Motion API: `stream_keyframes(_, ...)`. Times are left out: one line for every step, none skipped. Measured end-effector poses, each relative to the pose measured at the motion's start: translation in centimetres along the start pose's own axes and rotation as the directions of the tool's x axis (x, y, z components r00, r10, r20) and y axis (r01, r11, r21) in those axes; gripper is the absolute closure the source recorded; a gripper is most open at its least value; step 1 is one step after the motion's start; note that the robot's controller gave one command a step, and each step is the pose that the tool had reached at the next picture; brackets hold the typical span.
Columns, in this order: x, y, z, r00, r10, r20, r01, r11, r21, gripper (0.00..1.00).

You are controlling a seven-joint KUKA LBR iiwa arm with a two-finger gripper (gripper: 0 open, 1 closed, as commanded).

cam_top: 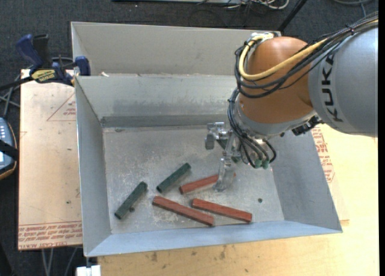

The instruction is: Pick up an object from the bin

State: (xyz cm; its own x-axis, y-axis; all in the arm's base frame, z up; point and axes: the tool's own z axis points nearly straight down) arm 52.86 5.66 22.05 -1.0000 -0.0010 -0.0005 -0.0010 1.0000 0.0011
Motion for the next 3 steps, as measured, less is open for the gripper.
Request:
stream_keyframes(1.8,2.1,6.7,0.998,0.060,0.005,-0.060,0.998,-0.001,0.00)
stream_keyframes(4.0,3.7,15.3,0.996,0.089,0.003,-0.089,0.996,-0.001,0.00)
stream_keyframes(4.5,3.4,14.9,0.981,0.193,0.010,-0.192,0.981,-0.003,0.00)
